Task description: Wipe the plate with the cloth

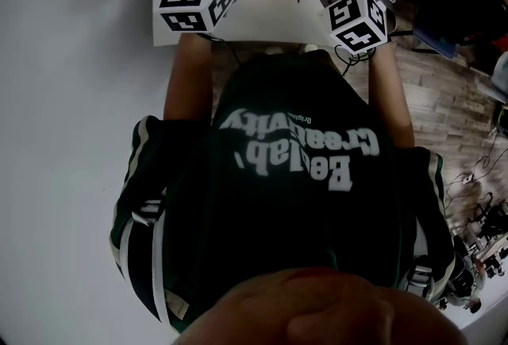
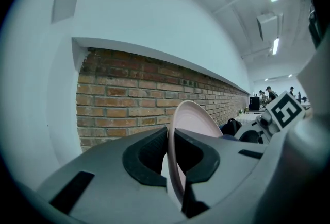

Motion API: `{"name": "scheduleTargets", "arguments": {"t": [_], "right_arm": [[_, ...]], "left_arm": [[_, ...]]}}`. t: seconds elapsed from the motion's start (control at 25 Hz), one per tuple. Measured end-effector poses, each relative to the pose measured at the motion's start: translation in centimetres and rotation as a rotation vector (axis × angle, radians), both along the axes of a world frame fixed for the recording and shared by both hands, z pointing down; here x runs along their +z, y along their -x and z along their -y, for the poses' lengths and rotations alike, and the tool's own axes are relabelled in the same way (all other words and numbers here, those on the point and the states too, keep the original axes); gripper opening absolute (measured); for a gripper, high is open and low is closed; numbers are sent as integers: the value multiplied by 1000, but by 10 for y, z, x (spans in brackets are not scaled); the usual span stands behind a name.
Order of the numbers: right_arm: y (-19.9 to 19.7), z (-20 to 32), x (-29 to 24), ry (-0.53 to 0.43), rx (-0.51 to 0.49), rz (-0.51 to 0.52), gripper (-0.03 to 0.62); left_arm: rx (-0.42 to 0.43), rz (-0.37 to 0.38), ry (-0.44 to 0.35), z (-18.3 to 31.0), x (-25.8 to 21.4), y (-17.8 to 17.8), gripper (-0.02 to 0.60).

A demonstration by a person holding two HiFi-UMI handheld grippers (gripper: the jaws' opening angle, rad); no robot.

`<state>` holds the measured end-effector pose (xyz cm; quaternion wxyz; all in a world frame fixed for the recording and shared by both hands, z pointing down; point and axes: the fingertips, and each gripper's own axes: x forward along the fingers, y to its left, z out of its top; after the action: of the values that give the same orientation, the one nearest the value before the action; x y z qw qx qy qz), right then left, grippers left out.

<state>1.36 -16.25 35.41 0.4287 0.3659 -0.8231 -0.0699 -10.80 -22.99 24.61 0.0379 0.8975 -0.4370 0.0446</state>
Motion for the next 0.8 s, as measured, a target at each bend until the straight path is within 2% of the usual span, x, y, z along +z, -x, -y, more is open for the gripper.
{"name": "scheduleTargets", "arguments": {"t": [0.12,0.24,0.4,0.52,0.68,0.8], "right_arm": [[-11,14,-39,-112,17,83,114],[-21,29,-86,-218,29,216,114],[-77,48,-127,-358,78,378,114],[-97,49,-132,-412,127,385,114],[-93,48,-126,-410,147,387,114],[-93,49,-125,-389,147,381,115]], "left_arm": [[-6,-5,41,9,14,-9,18],[-16,6,94,22,33,-19,18],[-38,34,174,39,72,-67,17],[-37,14,269,37,112,-79,18],[-39,-56,439,33,169,-76,17],[-62,-39,542,30,209,-78,15]]}}
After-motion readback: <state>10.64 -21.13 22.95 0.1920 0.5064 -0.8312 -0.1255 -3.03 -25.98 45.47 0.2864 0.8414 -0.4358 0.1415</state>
